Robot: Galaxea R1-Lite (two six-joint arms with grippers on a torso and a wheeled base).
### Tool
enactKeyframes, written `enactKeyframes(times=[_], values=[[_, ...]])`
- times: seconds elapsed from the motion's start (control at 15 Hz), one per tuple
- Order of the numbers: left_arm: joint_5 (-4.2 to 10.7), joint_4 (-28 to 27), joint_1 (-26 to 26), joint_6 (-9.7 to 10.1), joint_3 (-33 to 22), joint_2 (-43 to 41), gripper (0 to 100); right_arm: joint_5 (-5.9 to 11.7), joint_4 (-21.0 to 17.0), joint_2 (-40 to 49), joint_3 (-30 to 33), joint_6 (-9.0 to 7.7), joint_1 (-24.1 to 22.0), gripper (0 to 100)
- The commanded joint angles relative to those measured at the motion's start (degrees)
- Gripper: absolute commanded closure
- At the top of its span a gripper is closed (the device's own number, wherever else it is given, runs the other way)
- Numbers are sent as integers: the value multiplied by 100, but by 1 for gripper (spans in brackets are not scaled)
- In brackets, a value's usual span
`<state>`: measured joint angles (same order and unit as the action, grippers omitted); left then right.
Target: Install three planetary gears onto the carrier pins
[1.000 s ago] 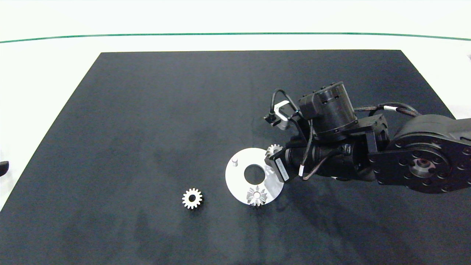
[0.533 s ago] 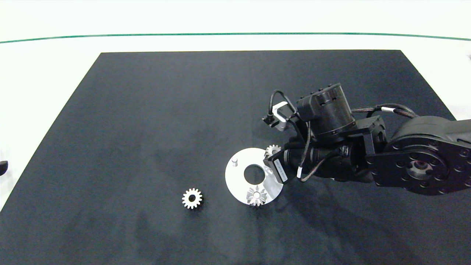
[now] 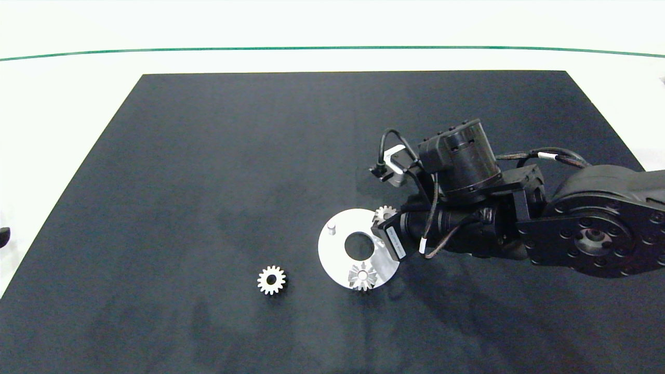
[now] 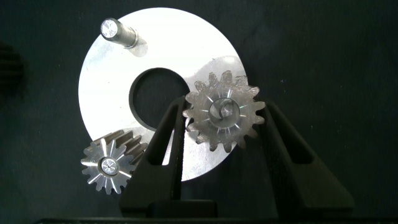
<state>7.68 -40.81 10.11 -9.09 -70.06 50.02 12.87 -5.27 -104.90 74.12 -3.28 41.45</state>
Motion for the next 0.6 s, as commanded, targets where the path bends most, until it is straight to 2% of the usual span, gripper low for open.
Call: enactKeyframes(times=[0.07,0.6], values=[[5,-23,0,-5,1,8,0,22,-9,-4,-3,-15,-14,72],[5,-32,-9,-5,1,-1,0,93,-18,5,-11,-41,-49,72]])
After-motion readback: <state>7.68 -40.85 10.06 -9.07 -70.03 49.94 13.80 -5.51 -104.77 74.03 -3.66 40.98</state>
